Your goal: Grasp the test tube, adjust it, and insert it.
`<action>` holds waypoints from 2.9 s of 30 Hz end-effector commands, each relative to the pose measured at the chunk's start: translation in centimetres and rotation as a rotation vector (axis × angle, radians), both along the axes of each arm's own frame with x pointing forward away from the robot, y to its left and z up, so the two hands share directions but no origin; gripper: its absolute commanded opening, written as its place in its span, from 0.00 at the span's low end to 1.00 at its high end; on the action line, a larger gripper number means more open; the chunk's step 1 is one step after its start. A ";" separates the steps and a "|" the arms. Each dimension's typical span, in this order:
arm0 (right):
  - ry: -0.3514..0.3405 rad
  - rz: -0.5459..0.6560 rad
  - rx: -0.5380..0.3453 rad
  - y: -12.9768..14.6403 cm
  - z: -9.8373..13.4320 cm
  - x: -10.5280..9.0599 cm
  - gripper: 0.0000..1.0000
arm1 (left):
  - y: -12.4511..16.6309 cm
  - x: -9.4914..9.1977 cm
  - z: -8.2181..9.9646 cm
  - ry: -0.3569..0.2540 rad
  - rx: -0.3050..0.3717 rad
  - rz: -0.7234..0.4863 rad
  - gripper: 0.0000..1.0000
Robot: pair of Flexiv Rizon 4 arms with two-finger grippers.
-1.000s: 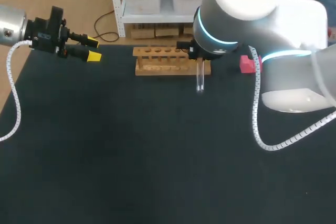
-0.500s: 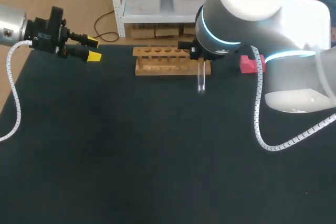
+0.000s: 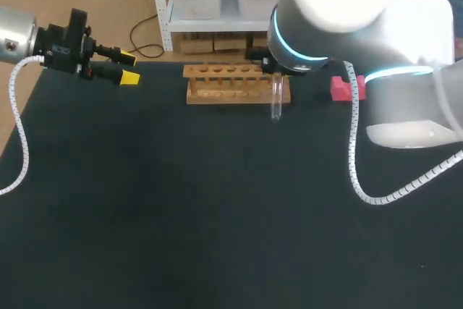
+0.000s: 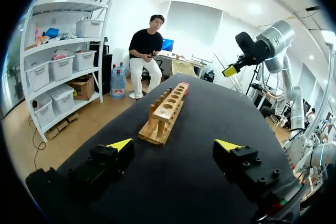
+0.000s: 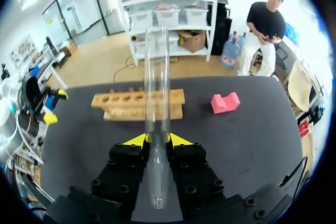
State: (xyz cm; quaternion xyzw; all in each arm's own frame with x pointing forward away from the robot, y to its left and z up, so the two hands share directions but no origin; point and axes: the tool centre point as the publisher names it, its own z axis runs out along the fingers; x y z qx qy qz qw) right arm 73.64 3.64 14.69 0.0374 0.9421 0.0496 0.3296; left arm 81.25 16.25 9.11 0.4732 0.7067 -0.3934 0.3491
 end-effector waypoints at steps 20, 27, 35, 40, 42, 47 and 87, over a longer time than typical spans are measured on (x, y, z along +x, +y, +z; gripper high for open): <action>-0.575 -0.123 0.037 1.5 1.5 4.3 0.00 | 0.0 -0.1 -0.1 -0.003 -0.001 0.001 1.00; -0.695 -0.074 0.028 0.7 2.3 6.1 0.00 | 0.0 -0.1 -0.1 -0.003 -0.001 0.001 1.00; -0.798 -0.031 0.033 0.1 3.0 7.5 0.00 | 0.0 -0.1 -0.1 -0.003 -0.001 0.001 1.00; -0.871 0.017 0.026 -0.1 3.2 8.3 0.00 | 0.0 -0.1 -0.1 -0.003 -0.001 0.001 1.00; -0.921 0.061 -0.005 0.0 3.2 8.6 0.00 | 0.0 -0.1 -0.1 -0.003 -0.001 0.001 1.00; -0.969 0.092 -0.018 0.2 2.6 9.4 0.00 | 0.0 -0.1 -0.1 -0.003 -0.001 0.001 1.00; -1.045 0.124 0.024 0.6 -0.5 14.3 0.00 | 0.0 -0.1 -0.1 -0.003 -0.001 0.001 1.00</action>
